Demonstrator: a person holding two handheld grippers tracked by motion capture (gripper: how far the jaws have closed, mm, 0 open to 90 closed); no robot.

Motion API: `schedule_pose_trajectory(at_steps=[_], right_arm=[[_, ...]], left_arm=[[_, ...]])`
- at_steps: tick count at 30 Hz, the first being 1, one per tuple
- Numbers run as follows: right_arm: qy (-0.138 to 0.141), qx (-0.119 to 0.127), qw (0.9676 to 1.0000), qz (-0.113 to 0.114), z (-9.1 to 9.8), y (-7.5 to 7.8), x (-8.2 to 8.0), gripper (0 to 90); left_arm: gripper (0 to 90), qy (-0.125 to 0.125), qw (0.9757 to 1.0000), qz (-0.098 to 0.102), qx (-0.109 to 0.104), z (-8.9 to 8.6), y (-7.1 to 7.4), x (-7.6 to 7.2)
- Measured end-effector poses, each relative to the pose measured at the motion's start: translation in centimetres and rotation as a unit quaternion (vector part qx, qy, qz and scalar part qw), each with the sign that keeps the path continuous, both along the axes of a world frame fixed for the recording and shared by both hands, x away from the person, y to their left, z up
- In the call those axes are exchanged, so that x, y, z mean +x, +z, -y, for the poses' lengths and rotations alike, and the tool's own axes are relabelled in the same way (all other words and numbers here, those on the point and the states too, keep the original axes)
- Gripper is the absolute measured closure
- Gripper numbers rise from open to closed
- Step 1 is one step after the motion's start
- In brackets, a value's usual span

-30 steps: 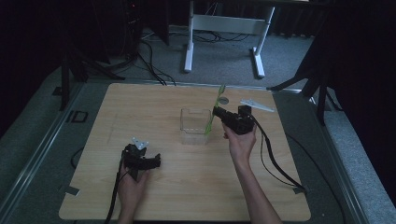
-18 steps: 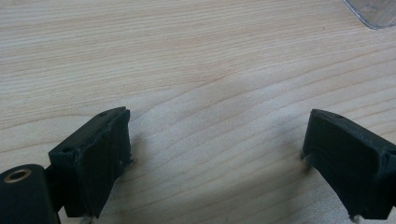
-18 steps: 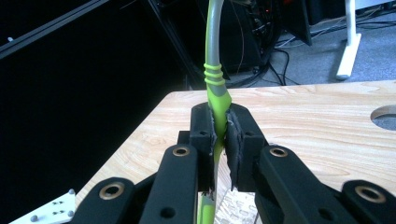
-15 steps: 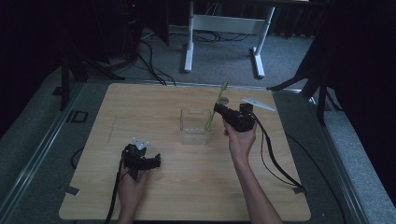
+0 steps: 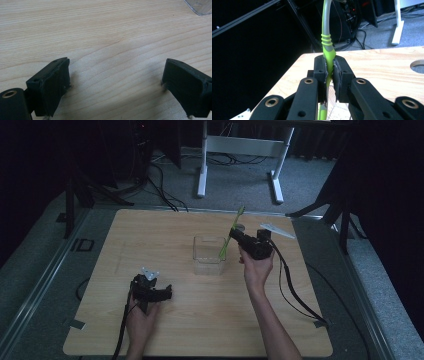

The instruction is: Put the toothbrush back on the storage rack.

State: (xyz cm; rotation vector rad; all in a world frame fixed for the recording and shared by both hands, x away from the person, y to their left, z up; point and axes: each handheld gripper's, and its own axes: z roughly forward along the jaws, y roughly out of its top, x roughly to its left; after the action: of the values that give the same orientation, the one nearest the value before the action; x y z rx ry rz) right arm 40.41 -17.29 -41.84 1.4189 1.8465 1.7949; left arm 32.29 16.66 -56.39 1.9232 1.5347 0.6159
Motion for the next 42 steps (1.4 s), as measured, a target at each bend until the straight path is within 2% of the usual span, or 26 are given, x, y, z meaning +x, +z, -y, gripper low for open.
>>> schedule_pose_trajectory(at_steps=[3, 22, 42], right_arm=[[-0.008, 0.003, 0.9999, 0.009, 0.0, 0.0, 0.0, 81.7], [-0.016, -0.002, 0.9999, -0.002, -0.4, -1.0, 1.1, 81.6], [-0.022, -0.047, 0.9987, 0.003, -1.3, -2.5, 1.4, 81.4]], left_arm=[[7.9, 0.0, 1.0, 0.0, 0.0, 0.0, 0.0, 0.0], [7.9, 0.0, 1.0, 0.0, 0.0, 0.0, 0.0, 0.0], [8.0, 0.0, 1.0, 0.0, 0.0, 0.0, 0.0, 0.0]])
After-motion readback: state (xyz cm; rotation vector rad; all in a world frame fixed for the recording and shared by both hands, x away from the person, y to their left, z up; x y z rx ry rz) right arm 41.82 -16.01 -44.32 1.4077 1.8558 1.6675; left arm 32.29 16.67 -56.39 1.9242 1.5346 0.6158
